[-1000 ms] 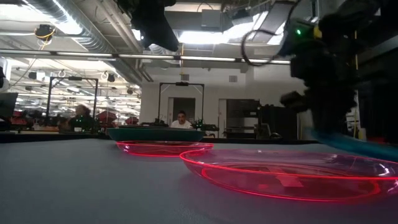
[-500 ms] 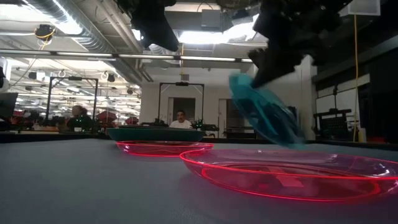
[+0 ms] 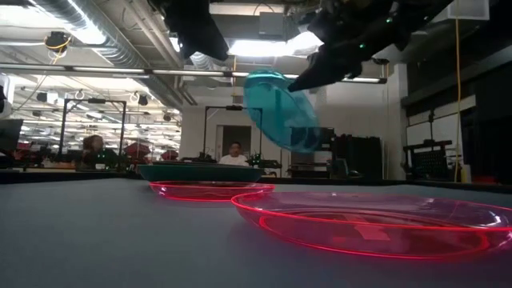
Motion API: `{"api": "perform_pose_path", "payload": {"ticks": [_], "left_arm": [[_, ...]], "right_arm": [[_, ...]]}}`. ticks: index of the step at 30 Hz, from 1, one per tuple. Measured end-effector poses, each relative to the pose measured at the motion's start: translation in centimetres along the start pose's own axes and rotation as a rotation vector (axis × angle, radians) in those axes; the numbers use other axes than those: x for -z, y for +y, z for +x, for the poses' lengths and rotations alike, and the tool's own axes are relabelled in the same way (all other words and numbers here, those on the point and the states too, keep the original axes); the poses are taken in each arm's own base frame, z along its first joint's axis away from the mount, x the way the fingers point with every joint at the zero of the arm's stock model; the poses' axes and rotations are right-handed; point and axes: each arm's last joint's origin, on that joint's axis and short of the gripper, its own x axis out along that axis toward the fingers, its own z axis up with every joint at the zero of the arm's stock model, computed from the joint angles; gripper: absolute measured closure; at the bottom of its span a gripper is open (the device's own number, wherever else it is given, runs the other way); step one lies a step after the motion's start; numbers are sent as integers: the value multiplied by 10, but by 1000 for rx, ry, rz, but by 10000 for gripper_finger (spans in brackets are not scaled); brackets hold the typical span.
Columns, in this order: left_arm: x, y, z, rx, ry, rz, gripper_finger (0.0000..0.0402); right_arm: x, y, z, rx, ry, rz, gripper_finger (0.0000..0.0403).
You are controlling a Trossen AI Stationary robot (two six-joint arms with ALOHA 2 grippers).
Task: Stack plastic plates
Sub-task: Stack the blue plate on the other blue plate
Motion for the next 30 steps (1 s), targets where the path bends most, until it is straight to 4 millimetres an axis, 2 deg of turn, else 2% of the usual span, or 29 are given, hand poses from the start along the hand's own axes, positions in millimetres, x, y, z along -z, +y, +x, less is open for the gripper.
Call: {"api": "perform_pose_path", "payload": {"ticks": [10, 18, 24, 30], "left_arm": [[-1, 6, -1, -273, -79, -212, 310], [-5, 11, 2, -444, -163, -232, 310], [-9, 12, 17, -469, -197, -238, 310], [-3, 16, 38, -568, -153, -218, 310]], "right_arm": [[14, -17, 19, 107, 28, 29, 403], [12, -22, 30, 199, -23, 30, 403], [7, -24, 30, 232, -68, 45, 403], [6, -25, 30, 239, -84, 44, 403]]}}
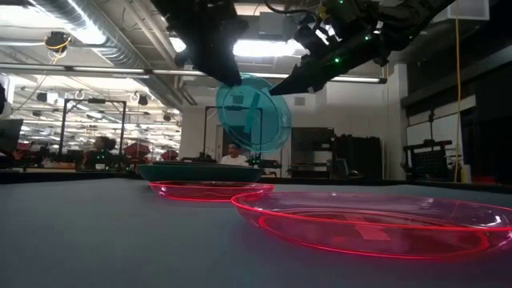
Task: Stack plastic plates
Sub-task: Stack the blue plate on the other blue plate
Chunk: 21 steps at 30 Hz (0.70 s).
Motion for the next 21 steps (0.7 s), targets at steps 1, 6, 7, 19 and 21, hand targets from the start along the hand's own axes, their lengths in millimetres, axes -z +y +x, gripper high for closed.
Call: {"api": "perform_pose_path", "payload": {"ticks": [1, 6, 7, 19, 21], "left_arm": [[2, -1, 3, -18, 1, 5, 310], [6, -3, 11, -82, 4, 27, 310], [7, -4, 11, -83, 5, 28, 310], [7, -4, 11, -76, 8, 45, 310], [7, -5, 10, -72, 8, 85, 310]], "right_arm": [[0, 0, 0, 0, 0, 0, 403], [0, 0, 0, 0, -2, 0, 403], [0, 0, 0, 0, -2, 0, 403], [0, 0, 0, -2, 0, 1, 403], [0, 0, 0, -2, 0, 1, 403]]}}
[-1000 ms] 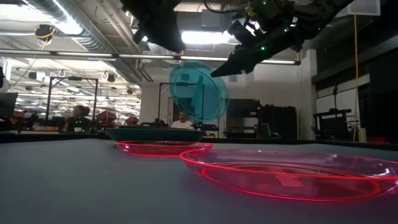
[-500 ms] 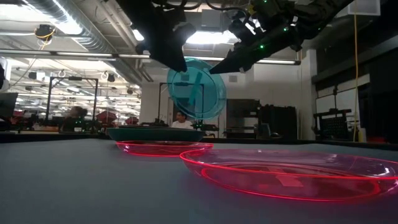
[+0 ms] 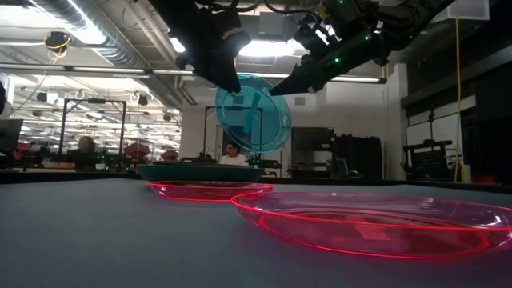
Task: Stack plastic plates
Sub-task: Stack the blue plate on the other blue plate
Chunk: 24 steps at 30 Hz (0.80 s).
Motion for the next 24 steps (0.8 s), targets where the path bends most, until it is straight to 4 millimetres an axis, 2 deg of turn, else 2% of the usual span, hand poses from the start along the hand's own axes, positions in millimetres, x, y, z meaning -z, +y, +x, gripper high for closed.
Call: {"api": "perform_pose_path", "payload": {"ticks": [4, 13, 24], "left_arm": [[0, -1, -1, 6, 0, 73, 310], [0, 0, -1, -32, -11, 111, 310], [0, 1, -1, -43, -15, 76, 310]], "right_arm": [[0, 0, 0, 0, 0, 0, 403], [0, 0, 0, 0, 0, -3, 403], [0, 0, 0, 2, -1, -11, 403]]}}
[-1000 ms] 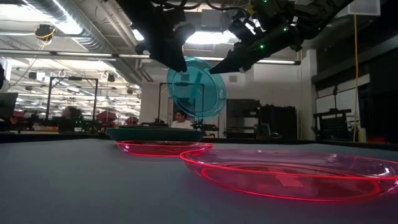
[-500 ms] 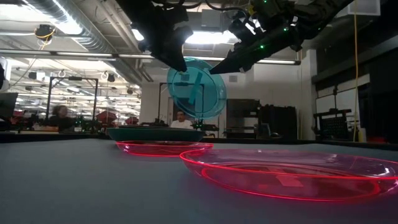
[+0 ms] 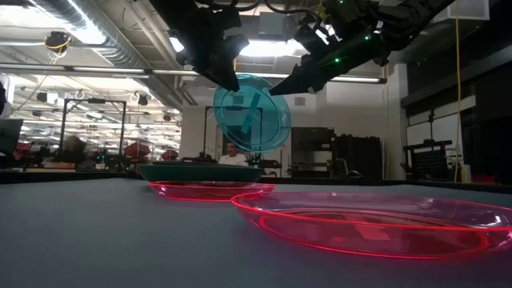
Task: Stack plastic plates
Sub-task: Stack the blue plate on the other blue plate
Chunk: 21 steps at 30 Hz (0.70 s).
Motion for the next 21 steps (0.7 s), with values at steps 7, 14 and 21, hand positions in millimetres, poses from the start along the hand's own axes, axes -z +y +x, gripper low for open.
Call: {"api": "perform_pose_path", "payload": {"ticks": [7, 14, 21], "left_arm": [[0, 0, 0, 0, 0, -32, 346], [0, 0, 0, 2, 1, -32, 395], [0, 0, 0, 2, 0, -32, 396]], "right_arm": [[0, 0, 0, 1, -1, 0, 403], [0, 0, 0, 1, 0, 0, 402], [0, 0, 0, -2, -1, 4, 394]]}}
